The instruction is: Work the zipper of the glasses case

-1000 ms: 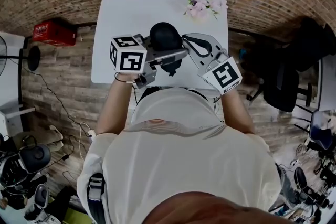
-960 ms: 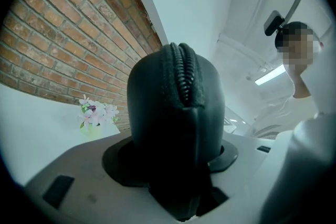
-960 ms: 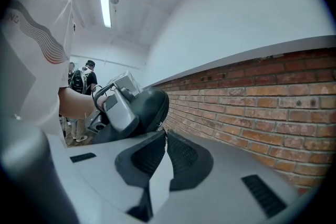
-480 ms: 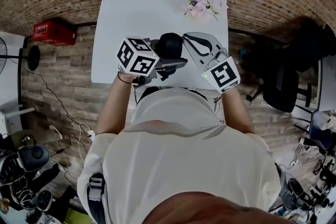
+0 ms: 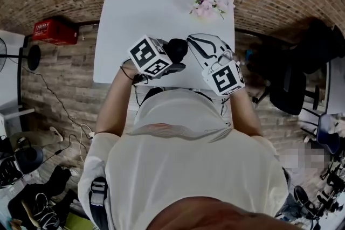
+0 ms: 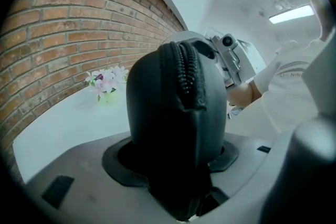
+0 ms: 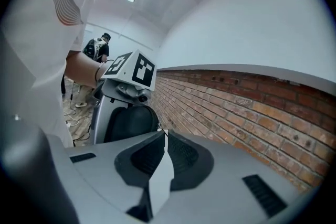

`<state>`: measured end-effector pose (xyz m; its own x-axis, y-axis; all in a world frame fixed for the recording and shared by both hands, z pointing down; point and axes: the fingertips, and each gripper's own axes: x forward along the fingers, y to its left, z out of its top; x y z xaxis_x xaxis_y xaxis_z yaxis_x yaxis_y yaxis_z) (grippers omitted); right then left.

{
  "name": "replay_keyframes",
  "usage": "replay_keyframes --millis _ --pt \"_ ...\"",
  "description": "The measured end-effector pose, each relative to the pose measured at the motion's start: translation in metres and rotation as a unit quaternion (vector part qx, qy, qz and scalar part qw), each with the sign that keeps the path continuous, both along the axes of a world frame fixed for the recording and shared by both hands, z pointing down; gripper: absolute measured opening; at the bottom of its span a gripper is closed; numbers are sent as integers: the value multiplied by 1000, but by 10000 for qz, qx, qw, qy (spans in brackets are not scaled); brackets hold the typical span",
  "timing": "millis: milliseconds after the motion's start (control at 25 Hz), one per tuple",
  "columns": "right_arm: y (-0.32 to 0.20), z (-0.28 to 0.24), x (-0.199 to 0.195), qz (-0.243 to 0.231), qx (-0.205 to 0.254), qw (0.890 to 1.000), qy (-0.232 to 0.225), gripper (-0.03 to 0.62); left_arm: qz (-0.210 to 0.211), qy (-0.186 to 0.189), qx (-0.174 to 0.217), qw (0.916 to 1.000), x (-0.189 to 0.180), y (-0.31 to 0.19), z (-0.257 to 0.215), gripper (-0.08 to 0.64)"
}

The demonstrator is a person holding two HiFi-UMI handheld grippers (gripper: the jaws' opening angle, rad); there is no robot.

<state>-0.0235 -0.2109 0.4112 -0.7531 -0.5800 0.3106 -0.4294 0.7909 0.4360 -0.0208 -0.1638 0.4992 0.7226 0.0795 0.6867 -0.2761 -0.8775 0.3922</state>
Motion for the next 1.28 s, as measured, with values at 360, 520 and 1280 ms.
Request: replay_keyframes --millis 360,520,1280 --pt "8 23 -4 -150 370 9965 737 71 361 -1365 374 9893 -17 0 37 261" --pt "13 31 -10 -271 379 9941 976 72 531 -1722 328 9831 -23 3 50 261" --pt "-22 5 26 750 -540 9950 -374 85 -1236 -191 1278 9839 -21 -49 7 262"
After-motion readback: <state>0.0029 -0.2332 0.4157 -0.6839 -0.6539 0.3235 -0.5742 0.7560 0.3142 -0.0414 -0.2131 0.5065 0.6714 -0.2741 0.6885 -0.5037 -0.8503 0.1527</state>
